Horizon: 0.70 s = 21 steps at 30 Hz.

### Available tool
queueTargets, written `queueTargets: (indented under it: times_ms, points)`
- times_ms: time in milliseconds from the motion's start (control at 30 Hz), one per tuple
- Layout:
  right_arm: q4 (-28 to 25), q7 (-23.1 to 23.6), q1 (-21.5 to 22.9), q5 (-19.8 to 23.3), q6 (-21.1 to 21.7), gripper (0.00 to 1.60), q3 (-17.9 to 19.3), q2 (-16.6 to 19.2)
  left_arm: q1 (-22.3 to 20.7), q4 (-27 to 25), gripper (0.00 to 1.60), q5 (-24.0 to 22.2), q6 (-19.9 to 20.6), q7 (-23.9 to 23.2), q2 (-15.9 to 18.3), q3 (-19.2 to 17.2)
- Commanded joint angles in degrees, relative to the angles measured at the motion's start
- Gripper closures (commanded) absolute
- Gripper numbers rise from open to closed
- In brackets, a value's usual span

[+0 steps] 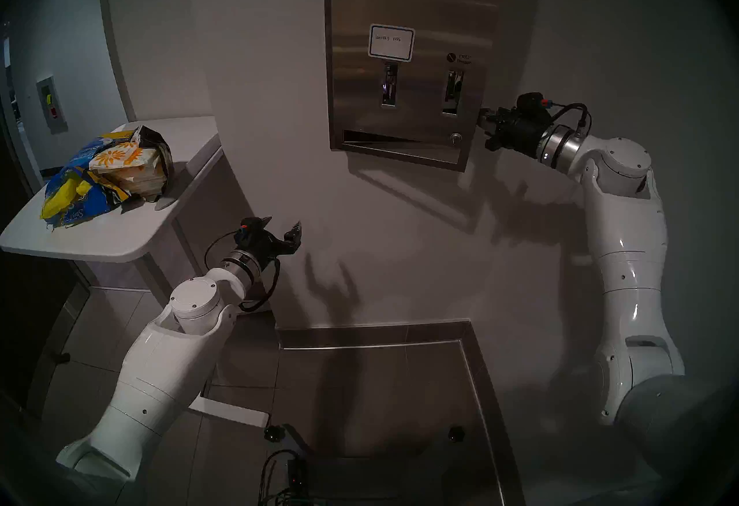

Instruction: Open the dispenser door, put the pads inside, close the door

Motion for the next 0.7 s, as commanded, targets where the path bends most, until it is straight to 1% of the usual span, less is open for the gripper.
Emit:
queueTargets:
  times_ms: [0, 67, 100, 333, 667]
  points:
    - [-3.0, 2.0, 3.5, 1.4, 0.6, 1.60, 0.7, 1.2, -1.6, -1.7, 0.00, 0.1, -0.7, 0.0, -0.1, -0.4]
    - [-3.3, 2.7, 3.7, 1.6, 1.1, 1.60, 0.8, 1.4, -1.6, -1.7, 0.00, 0.1, -0.7, 0.1, -0.1, -0.4]
    - [-3.8, 3.7, 4.1, 2.0, 1.8, 1.60, 0.7, 1.6, -1.6, -1.7, 0.00, 0.1, -0.7, 0.1, -0.1, -0.4]
    - [-5.4, 6.3, 5.1, 3.2, 5.1, 1.60, 0.1, 1.2, -1.6, -1.7, 0.00, 0.1, -0.7, 0.1, -0.1, -0.4]
    - [-8.1, 9.9, 7.2, 6.3, 11.3, 1.60, -0.7, -0.9, -1.6, -1.7, 0.00, 0.0, -0.7, 0.1, 0.0, -0.4]
